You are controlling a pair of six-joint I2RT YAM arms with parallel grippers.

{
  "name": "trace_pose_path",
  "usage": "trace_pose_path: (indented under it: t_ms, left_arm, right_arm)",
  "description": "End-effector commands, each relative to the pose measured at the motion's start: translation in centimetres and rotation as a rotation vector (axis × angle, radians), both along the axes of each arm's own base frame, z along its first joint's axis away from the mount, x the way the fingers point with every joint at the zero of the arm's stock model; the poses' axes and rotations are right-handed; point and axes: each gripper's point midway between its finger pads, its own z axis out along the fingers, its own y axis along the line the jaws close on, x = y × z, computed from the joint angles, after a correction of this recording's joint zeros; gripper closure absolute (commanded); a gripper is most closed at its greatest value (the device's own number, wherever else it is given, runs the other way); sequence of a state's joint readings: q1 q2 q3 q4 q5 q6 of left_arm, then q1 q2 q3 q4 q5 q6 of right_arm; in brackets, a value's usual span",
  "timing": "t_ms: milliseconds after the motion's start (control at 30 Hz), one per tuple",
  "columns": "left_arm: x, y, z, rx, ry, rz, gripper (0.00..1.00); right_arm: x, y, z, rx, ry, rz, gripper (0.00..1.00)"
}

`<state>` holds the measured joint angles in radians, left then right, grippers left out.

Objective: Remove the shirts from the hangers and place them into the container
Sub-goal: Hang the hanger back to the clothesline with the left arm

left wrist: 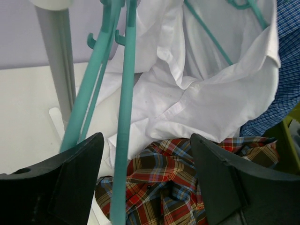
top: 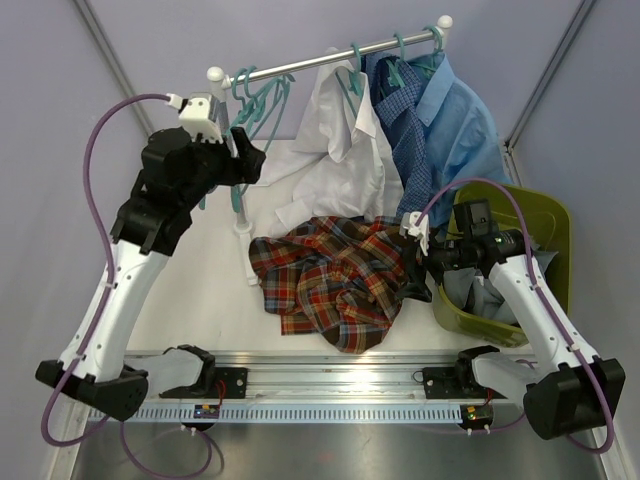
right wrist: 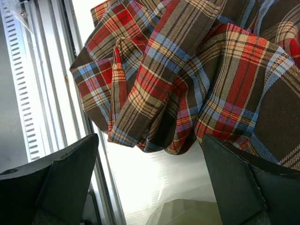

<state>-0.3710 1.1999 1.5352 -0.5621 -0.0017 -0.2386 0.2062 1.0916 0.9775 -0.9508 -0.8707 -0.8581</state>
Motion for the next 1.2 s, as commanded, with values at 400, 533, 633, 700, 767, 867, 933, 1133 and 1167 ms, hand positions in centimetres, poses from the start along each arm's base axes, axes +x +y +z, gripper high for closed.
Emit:
trace_pose_path:
  t_ms: [400, 533, 633, 700, 767, 867, 933, 1133, 1167]
  left_arm:
    - [-11.2, 2.4, 2.0, 0.059, -0.213, -0.162, 0.01]
    - [-13.7, 3.6, -2.1, 0.085, -0.183, -0.159, 0.01]
    - [-15.1, 3.8, -4.8, 0.068, -0.194, -0.17, 0.01]
    - [-15.5, 4.0, -6.0, 0.061, -0.2, -0.164, 0.01]
    - [-15.8, 4.3, -7.4, 0.061, -0.202, -0.158, 0.01]
    - [-15.9, 4.7, -9.2, 0.069, -0.197, -0.138, 0.01]
    - [-15.9, 4.9, -9.9, 0.074, -0.202, -0.13, 0.01]
    - [-15.7, 5.2, -12.1, 0.087, -0.197, -0.111, 0.01]
    - [-15.8, 5.3, -12.2, 0.085, -0.203, -0.109, 0.01]
  right_arm:
    - [-3.2, 0.8, 0.7, 0.084, -0.199, 0.299, 0.01]
    - [-1.8, 0.6, 1.5, 0.002, -0.34, 0.37, 0.0]
    - [0.1, 0.9, 1.4, -0.108, -0.416, 0.47, 0.01]
    - [1.2, 1.8, 0.8, -0.166, -0.426, 0.508, 0.01]
    - [2.8, 3.1, 0.2, -0.26, -0.46, 0.555, 0.01]
    - [5.5, 4.6, -1.5, -0.404, -0.501, 0.577, 0.01]
    - [7.5, 5.2, -2.0, -0.48, -0.526, 0.553, 0.01]
    - [10.3, 7.5, -6.6, -0.579, -0.472, 0.595, 0.01]
    - [10.4, 7.9, -7.7, -0.587, -0.452, 0.612, 0.01]
